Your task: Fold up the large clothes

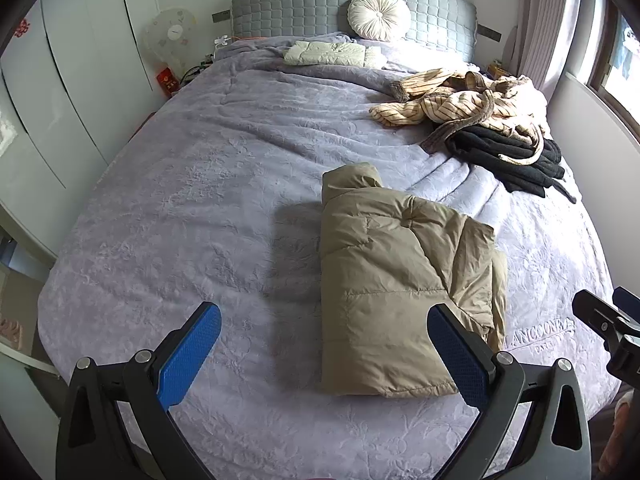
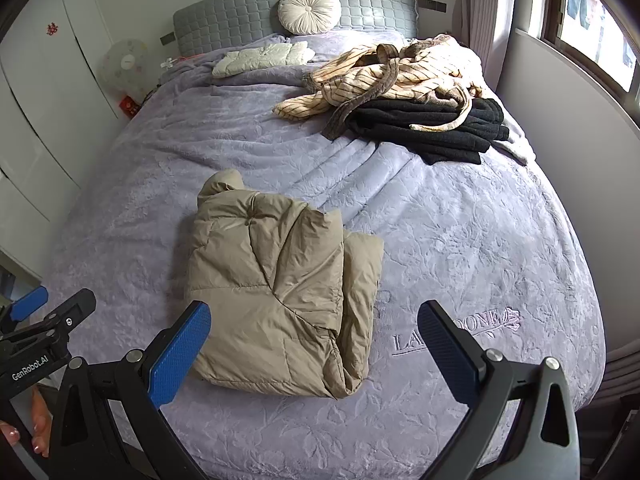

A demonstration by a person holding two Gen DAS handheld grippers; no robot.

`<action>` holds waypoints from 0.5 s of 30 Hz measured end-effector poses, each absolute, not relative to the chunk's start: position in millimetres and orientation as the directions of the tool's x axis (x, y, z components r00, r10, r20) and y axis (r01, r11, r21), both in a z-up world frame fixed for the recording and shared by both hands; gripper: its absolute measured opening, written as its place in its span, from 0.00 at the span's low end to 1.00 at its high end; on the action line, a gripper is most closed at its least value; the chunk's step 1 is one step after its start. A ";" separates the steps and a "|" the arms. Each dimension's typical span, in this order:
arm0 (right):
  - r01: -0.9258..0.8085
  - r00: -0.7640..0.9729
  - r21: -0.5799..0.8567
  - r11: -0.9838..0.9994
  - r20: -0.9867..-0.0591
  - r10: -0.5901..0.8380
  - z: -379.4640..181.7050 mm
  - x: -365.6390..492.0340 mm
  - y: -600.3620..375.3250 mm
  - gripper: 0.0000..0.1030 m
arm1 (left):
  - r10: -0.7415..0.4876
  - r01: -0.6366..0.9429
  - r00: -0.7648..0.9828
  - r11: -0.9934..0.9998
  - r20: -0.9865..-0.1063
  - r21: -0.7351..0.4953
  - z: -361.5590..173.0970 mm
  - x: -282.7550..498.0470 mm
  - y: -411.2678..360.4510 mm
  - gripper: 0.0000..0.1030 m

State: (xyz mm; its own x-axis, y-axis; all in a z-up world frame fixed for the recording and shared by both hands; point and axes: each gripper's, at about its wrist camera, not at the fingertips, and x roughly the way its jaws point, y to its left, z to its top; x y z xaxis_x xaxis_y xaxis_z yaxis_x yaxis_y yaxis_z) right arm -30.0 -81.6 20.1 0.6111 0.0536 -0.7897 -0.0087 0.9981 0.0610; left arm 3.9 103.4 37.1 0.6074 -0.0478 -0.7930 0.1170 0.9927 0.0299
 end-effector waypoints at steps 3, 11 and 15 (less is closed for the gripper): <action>-0.006 0.612 0.061 0.998 -0.789 0.052 20.3 -29.8 -81.8 1.00 | -0.045 0.116 0.605 0.993 -0.795 0.032 36.2 4.6 102.4 1.00; -0.002 0.609 0.063 0.998 -0.792 0.051 21.0 -26.2 -84.2 1.00 | -0.045 0.115 0.603 0.993 -0.796 0.031 35.6 3.7 100.8 1.00; -0.001 0.610 0.063 0.998 -0.791 0.051 21.2 -26.4 -83.6 1.00 | -0.044 0.114 0.602 0.993 -0.797 0.031 35.3 3.7 100.6 1.00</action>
